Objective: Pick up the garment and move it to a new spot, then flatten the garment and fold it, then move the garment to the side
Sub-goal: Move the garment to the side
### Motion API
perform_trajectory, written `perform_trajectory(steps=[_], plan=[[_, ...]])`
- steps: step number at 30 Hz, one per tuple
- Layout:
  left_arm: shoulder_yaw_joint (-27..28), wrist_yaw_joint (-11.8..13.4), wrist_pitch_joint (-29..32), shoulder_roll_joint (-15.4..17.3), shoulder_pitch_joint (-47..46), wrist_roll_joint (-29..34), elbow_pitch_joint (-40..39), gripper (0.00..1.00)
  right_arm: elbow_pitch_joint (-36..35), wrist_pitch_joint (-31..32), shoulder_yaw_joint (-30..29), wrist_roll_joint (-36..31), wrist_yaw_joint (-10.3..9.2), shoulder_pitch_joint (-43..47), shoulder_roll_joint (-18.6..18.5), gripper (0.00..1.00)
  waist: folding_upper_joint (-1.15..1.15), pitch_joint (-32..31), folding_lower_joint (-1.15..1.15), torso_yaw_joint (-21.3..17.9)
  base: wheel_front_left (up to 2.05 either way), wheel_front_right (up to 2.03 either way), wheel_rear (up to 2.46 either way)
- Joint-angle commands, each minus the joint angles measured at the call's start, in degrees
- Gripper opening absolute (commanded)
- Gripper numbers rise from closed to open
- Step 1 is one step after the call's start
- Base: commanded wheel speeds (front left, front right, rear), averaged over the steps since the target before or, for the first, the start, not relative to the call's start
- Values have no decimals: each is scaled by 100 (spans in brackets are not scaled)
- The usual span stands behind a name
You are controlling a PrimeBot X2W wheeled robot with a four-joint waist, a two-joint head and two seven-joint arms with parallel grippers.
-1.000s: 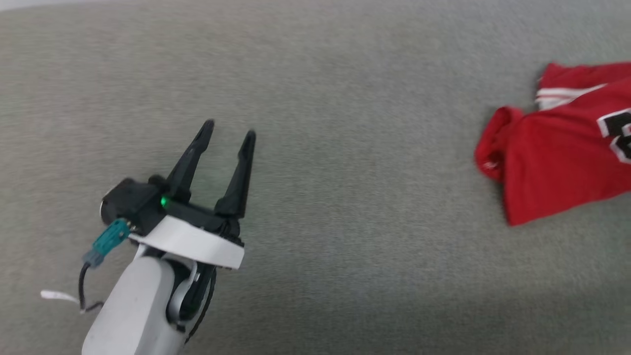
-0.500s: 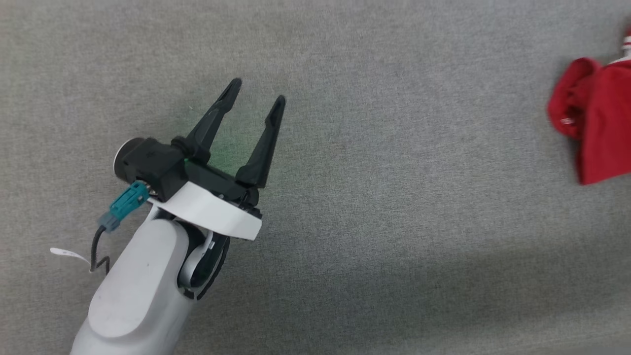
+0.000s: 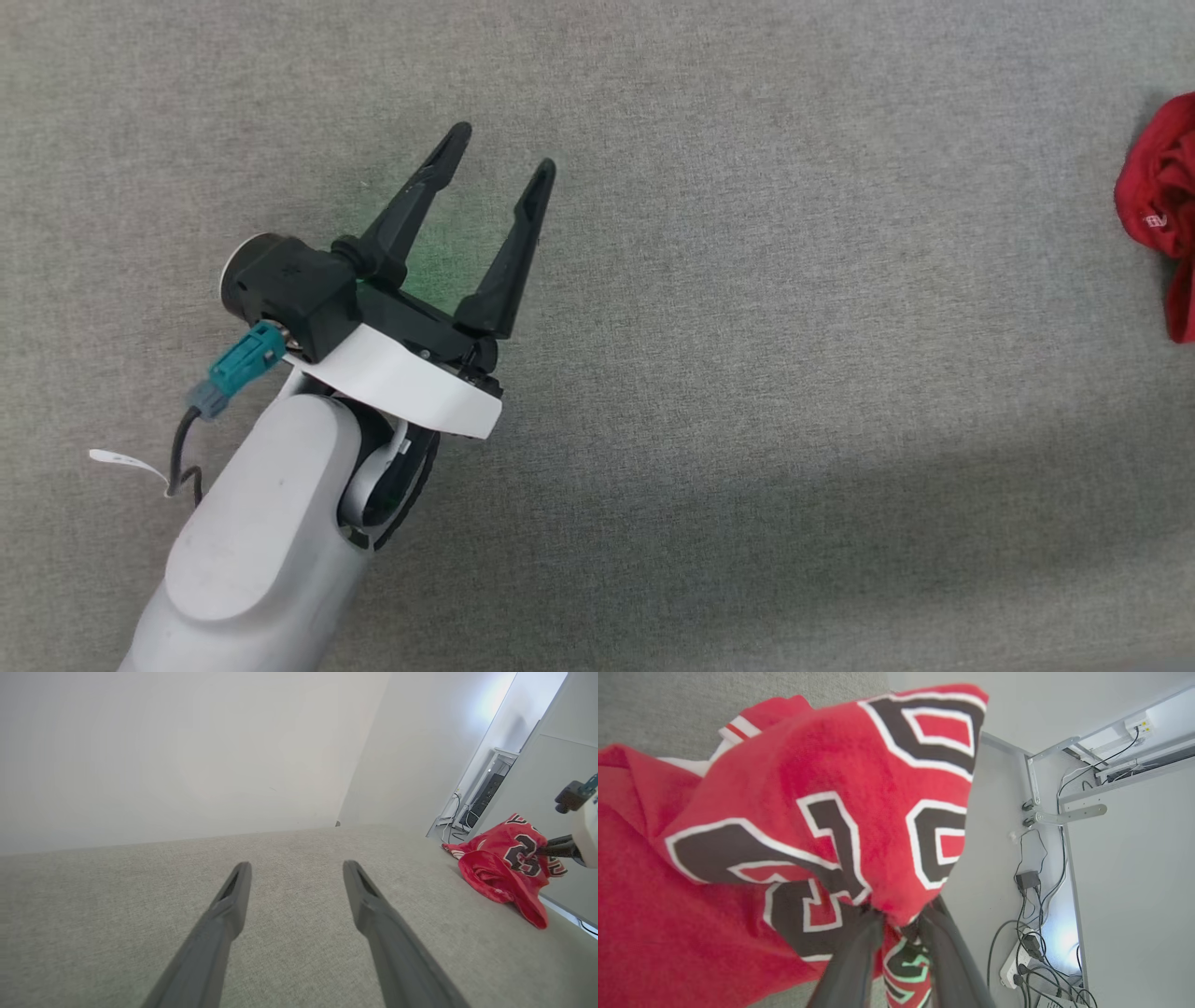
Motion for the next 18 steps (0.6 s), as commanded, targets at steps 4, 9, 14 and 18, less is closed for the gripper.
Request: perform_trajectory(steps=[4, 9, 14, 18], plan=[[85, -15, -30, 50, 18, -32, 9, 100, 110, -97, 7, -25, -28, -135, 93, 100, 0, -120, 0, 6, 0, 0, 0], [298, -15, -30, 82, 211, -6, -28, 100, 41, -206, 119, -52, -28, -219, 104, 100, 0, -327, 0, -3, 0, 0, 0], [575, -15, -29, 123, 472, 30, -55, 100, -99, -374, 126, 96, -28, -256, 193, 100, 0, -574, 0, 20, 0, 0, 0], [780, -15, -30, 141, 729, 65, -86, 100, -244, -588, 173, 224, -28, -84, 260, 100, 0, -792, 0, 90, 0, 0, 0]])
